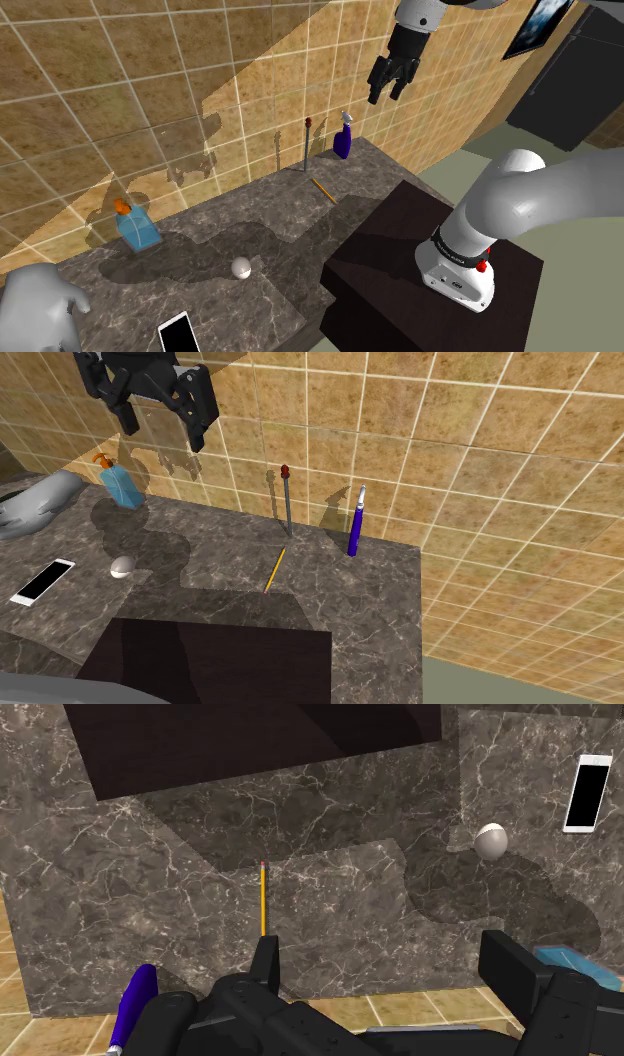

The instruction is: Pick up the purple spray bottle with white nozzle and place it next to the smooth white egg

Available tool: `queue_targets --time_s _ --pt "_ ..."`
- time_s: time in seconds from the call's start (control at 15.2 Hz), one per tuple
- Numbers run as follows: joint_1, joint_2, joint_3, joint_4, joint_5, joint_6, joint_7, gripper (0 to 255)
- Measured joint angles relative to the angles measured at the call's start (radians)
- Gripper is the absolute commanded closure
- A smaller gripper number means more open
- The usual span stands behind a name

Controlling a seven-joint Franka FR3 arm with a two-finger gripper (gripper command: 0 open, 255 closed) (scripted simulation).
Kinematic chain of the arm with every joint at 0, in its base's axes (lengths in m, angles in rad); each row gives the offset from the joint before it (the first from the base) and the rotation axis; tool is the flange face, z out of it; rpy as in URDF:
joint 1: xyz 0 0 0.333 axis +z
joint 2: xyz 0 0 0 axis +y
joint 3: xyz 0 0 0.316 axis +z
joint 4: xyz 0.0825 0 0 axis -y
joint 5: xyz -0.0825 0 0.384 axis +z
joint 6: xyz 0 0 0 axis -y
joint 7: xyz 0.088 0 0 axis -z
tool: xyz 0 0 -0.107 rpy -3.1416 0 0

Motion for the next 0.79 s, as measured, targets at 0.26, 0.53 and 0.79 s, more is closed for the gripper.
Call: queue_targets --time_s 0.26,0.53,0.79 --pt "-0.009 0.050 -0.022 -0.011 -0.018 0.056 -0.033 0" --pt "-0.023 0.152 -0.065 -0.021 -0.047 0.162 -0.093 0" --pt "-0.034 0.291 -0.115 0.012 -0.067 0.264 -0.160 0"
